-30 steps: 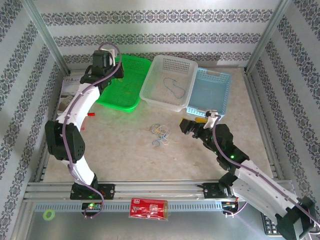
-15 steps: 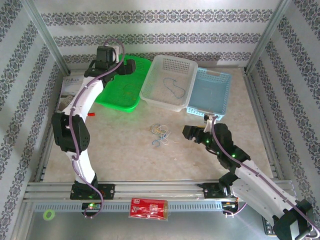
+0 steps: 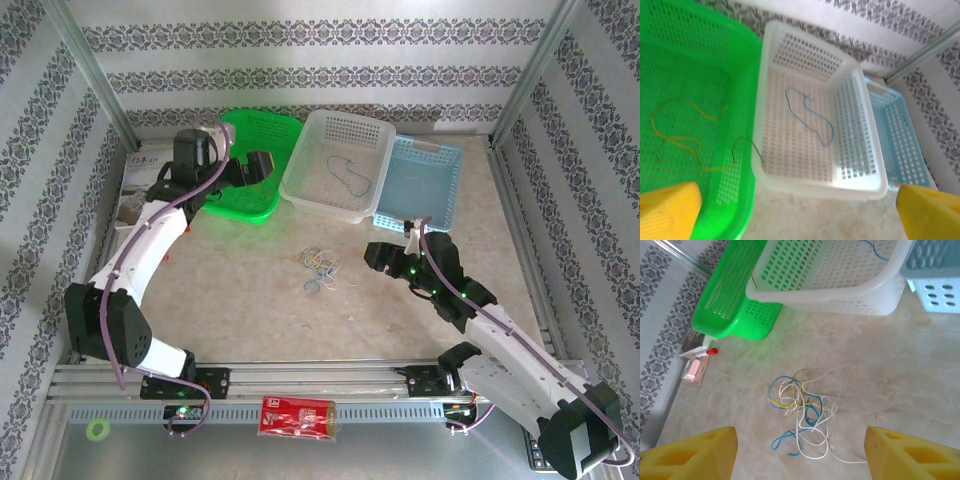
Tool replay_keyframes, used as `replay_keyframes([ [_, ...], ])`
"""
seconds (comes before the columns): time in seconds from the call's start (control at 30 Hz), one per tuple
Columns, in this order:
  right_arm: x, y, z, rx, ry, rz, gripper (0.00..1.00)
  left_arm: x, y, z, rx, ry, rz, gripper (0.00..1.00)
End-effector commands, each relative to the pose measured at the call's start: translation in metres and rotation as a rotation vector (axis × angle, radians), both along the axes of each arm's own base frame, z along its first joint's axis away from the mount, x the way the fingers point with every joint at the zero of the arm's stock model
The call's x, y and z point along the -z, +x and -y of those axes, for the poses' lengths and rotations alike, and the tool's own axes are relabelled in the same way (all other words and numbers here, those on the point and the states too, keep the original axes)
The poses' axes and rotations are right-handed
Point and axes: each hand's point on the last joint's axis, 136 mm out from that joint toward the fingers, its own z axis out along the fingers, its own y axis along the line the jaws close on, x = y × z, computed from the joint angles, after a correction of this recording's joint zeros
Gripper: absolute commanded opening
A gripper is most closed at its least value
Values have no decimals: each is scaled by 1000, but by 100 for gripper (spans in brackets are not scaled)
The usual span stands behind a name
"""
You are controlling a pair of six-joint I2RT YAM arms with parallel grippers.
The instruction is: Untangle the cables
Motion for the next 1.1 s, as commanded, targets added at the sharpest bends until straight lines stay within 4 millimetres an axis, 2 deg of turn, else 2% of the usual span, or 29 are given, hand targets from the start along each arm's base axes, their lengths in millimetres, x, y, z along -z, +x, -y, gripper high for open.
replay_keyframes([
  [0.0, -4, 3, -3, -6, 25, -9, 68, 2, -8, 8, 12, -51, 24, 100],
  [0.23, 10, -1, -1, -4, 19, -42, 67, 43, 11, 8, 3, 1, -84, 100],
  [0.33, 15, -3, 0, 1, 21, -51, 67, 51, 15, 14, 14, -34, -111, 100],
  [0.4, 25, -5, 1, 4, 14, -78, 66, 52, 13, 21, 27, -61, -112, 100],
  [0.57, 49, -9, 5, 7, -38, -136, 59, 55, -12, 46, 88, -79, -126, 100],
  [0.7, 56, -5, 27, 85, -141, -143, 54, 59, -48, 68, 139, -70, -132, 100],
  [0.9, 30, 11, 69, 226, -115, -103, 47, 59, -92, 80, 139, -59, -104, 100],
  [1.07, 2, 21, 92, 290, -85, -69, 45, 57, -115, 79, 109, -114, -76, 100],
])
